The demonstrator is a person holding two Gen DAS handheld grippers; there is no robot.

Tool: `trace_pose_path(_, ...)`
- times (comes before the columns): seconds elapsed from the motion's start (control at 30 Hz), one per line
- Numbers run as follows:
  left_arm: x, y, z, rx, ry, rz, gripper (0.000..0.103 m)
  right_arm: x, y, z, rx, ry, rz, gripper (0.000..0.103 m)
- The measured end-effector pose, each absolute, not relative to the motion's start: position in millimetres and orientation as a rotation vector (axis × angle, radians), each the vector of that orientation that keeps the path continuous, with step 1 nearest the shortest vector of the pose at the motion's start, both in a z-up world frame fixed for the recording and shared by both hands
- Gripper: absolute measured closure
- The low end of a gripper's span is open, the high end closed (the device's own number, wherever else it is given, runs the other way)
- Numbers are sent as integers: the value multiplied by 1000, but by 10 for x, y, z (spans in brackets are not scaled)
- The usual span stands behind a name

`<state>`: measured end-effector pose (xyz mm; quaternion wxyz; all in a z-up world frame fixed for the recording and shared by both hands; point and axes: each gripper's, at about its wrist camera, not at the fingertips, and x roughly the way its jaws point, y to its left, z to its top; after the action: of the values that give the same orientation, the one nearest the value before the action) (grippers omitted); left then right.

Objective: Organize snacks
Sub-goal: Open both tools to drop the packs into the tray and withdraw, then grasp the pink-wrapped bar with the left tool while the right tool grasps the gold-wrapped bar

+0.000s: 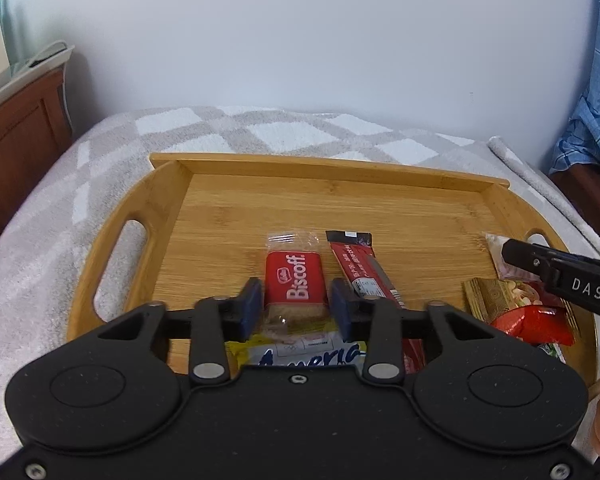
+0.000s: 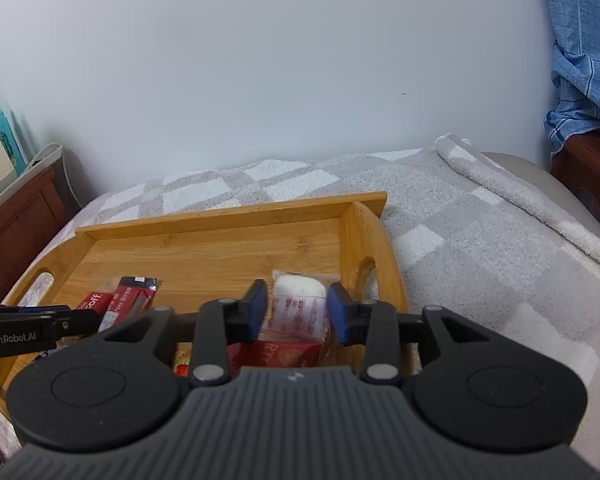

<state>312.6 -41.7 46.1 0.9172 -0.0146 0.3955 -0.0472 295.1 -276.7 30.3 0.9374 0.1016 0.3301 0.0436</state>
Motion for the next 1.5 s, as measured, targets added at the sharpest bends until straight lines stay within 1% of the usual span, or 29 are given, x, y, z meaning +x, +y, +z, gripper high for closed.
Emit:
trace_pose_path(0.03,3100,-416,483,-27,809,-96,54,2938,-2768,320,212,670,93,43)
trace_pose_path(0.1,3031,-412,535,-18,795,-92,49,2904,-2761,369,212,658,97,40)
trace_pose_path(0.2,2907,-406,634,-7,778,-98,40,2828,-2732,465,201,632,100,34)
trace_pose_path(0.27,2802,-395,710,-7,767,-102,30,2760,-2714,531,201,615,108,32)
trace_pose_path(0.43,2490,-351,860,-8,745,-113,21,2495,-2618,655,168,593,134,27)
trace_pose_path(0.5,2349,-333,900,-7,736,-109,18,2362,-2584,682,159,595,142,21)
trace_pose_path(0.57,2210,-309,924,-6,731,-104,15,2244,-2555,709,166,598,147,18)
trace_pose_path(0.7,1925,-248,954,-16,727,-100,13,2016,-2483,782,185,574,159,13)
trace_pose_path(0.83,1639,-201,963,-14,721,-99,12,1715,-2388,781,206,563,184,13)
trace_pose_path(1.1,1087,-148,886,-42,733,-144,19,1214,-2161,658,142,581,223,13)
trace_pose_path(1.5,600,-41,730,-22,742,-119,20,619,-2046,506,118,575,192,13)
